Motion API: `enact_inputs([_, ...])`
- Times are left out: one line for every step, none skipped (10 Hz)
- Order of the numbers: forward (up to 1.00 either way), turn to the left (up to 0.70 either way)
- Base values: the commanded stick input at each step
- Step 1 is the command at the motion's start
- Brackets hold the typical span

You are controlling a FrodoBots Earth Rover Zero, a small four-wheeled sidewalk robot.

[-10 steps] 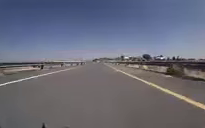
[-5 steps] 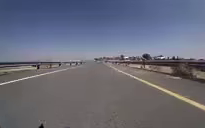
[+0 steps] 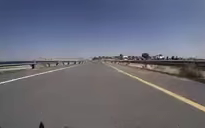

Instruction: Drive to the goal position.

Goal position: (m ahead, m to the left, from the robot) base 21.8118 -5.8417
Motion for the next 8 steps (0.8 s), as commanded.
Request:
enact_inputs([1.0,0.0])
enact_inputs([1.0,0.0])
enact_inputs([1.0,0.0])
enact_inputs([1.0,0.0])
enact_inputs([1.0,0.0])
enact_inputs([1.0,0.0])
enact_inputs([1.0,0.0])
enact_inputs([1.0,0.0])
